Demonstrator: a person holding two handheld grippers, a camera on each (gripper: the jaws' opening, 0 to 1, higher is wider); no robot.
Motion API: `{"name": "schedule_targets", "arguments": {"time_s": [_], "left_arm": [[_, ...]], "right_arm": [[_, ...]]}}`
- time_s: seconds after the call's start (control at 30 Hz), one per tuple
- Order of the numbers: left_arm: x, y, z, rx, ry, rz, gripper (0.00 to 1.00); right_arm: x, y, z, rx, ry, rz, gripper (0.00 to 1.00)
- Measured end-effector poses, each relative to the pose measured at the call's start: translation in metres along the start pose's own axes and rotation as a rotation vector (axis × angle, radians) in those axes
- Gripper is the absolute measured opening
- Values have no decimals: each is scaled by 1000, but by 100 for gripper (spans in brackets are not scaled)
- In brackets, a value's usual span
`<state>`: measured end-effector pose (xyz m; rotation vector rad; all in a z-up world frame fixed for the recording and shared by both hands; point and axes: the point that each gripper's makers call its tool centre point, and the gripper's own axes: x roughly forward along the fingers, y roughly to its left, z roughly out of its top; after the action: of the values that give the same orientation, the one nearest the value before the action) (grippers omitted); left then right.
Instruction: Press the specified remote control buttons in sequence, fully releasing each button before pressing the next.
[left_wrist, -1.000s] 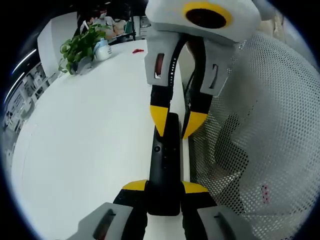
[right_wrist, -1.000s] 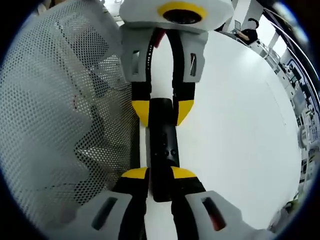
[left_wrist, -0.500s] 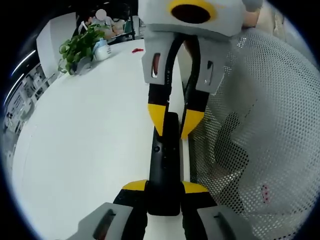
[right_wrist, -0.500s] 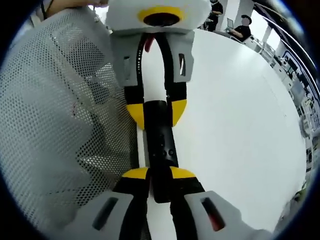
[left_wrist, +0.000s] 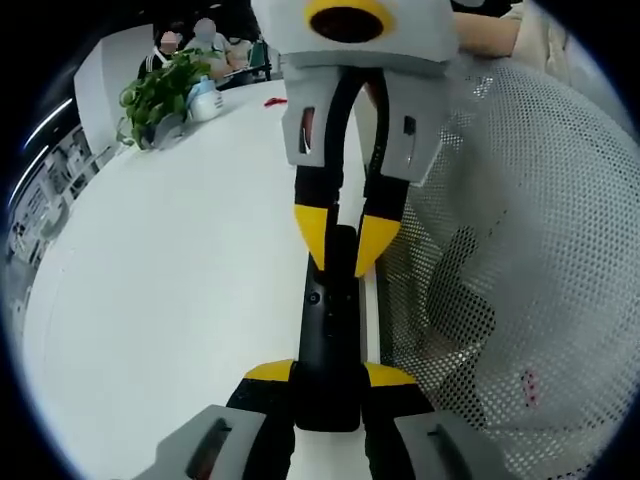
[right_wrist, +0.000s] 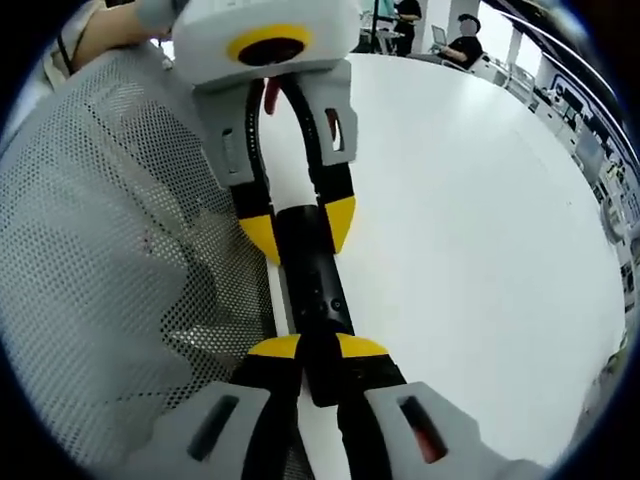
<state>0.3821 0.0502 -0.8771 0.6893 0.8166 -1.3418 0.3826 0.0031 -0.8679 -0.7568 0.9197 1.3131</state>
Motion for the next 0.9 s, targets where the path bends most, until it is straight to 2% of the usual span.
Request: {"name": "schedule_targets", "arguments": {"time_s": [0.67, 0.77, 0.83, 0.9], "left_arm": [[0, 0, 0, 7, 6, 1, 24], [0, 0, 0, 8, 6, 0, 24], [0, -1, 0, 11, 8, 0, 24], [0, -1, 0, 12, 8, 0, 24]], "right_arm": [[-2, -3, -5, 38, 17, 0, 8], [-1, -3, -4, 60, 30, 9, 8], [0, -2, -4, 45, 47, 3, 8], [-1, -3, -5, 78, 51, 1, 8]]}}
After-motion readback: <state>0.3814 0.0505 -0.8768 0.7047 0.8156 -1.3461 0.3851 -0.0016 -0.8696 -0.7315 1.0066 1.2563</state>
